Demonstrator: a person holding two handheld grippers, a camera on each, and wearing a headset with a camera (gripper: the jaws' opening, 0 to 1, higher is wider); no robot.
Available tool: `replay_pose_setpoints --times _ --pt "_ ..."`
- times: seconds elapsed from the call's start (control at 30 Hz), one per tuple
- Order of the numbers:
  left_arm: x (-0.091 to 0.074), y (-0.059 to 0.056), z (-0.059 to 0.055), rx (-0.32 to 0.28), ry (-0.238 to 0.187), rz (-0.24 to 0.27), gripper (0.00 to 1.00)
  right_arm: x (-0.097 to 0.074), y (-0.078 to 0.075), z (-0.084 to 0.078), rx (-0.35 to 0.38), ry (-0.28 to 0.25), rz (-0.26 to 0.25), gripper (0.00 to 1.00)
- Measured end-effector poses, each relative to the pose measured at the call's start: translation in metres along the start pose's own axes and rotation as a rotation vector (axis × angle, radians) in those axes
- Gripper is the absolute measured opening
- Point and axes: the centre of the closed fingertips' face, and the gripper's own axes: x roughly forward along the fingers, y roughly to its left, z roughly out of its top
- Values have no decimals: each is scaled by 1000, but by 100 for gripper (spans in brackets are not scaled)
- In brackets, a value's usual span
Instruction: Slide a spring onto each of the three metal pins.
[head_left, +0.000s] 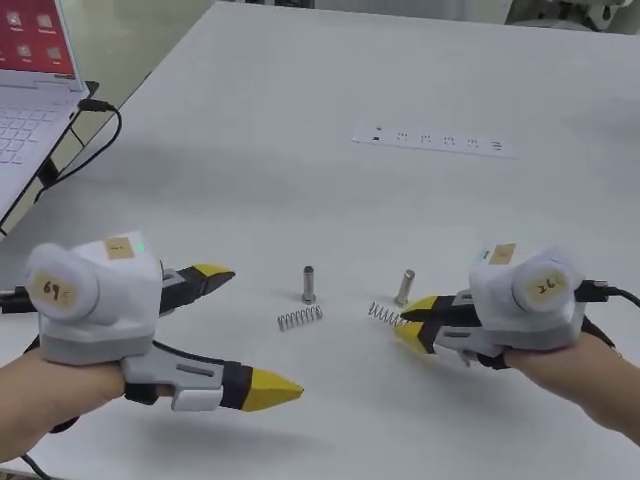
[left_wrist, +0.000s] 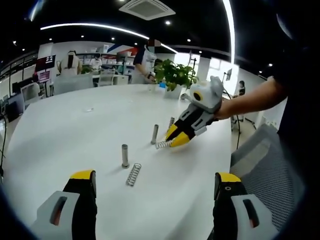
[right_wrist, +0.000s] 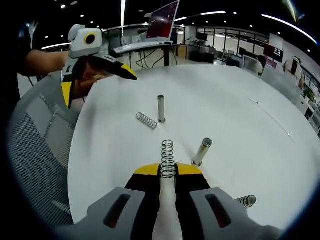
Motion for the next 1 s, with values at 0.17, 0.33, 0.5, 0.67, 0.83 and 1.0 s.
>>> replay_pose_setpoints --times 0.17,0.33,0.5,0.67,0.83,1.0 --pt "0 -6 0 -1 2 -27 91 -14 1 3 2 -14 -2 8" --pt "4 -20 3 -18 -8 -84 86 -26 5 4 0 -20 -1 8" --pt "16 -32 7 -3 1 -131 80 -37 12 4 -8 -24 11 8" --pt "28 -40 3 29 39 -176 73 -44 18 4 -45 -20 24 8" --pt "40 -46 11 62 44 -204 67 -49 27 6 -105 -12 55 8" --pt "53 -58 18 96 47 -248 56 -54 37 14 -143 -27 90 8"
